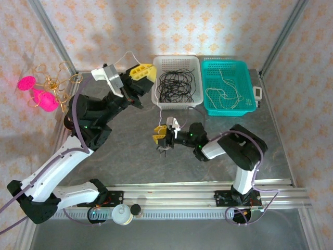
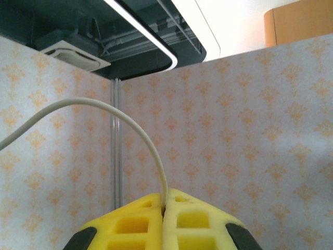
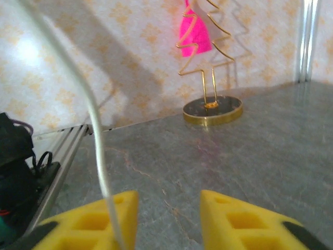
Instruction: Untangle the cables
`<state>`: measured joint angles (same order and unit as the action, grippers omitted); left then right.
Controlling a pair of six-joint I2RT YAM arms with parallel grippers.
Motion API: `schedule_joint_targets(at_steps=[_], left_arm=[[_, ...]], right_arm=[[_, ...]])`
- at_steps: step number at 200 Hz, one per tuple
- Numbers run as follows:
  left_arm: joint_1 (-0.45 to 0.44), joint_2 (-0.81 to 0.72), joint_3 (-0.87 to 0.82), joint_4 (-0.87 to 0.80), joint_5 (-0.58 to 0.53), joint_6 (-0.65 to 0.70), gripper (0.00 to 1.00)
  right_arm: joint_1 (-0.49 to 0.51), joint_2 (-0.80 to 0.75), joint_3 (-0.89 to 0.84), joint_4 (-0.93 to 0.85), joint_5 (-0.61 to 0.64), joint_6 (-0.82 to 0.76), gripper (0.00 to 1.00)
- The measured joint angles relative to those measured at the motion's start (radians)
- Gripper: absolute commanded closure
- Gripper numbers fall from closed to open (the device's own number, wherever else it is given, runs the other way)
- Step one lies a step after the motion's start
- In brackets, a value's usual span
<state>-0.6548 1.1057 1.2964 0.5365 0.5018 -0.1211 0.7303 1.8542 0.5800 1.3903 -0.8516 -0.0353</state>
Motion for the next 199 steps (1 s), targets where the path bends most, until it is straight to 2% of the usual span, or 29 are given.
schedule_joint_targets(at_steps=[17, 60, 84, 123, 141, 152, 199], left_arm=[[0.0, 0.024, 0.048, 0.002, 0.012, -0.01, 1.0], [0.0, 0.06, 0.157, 0.006, 0.014, -0.01, 1.0], [0.0, 0.08, 0.225, -0.022, 0.014, -0.005, 1.0], [0.0, 0.126, 0.287, -0.058, 0.003, 0.014, 1.0], [0.0, 0.146, 0.325, -0.097, -0.014, 0.025, 1.0], [0.0, 0.161, 0.353, -0.124, -0.021, 0.034, 1.0], [0.0, 0.208, 0.44, -0.193, -0.041, 0.084, 1.0]], right_arm=[[0.0, 0.069, 0.006, 0.034, 0.042, 0.04, 0.82], [0.0, 0.153, 0.017, 0.045, 0.151, 0.065, 0.9], [0.0, 0.158, 0.026, 0.055, 0.199, 0.066, 1.0], [0.0, 0.16, 0.037, 0.061, 0.229, 0.065, 1.0], [0.0, 0.167, 0.037, 0.073, 0.24, 0.065, 0.95], [0.0, 0.172, 0.037, 0.085, 0.243, 0.066, 1.0], [0.0, 0.185, 0.035, 0.13, 0.265, 0.078, 0.99]])
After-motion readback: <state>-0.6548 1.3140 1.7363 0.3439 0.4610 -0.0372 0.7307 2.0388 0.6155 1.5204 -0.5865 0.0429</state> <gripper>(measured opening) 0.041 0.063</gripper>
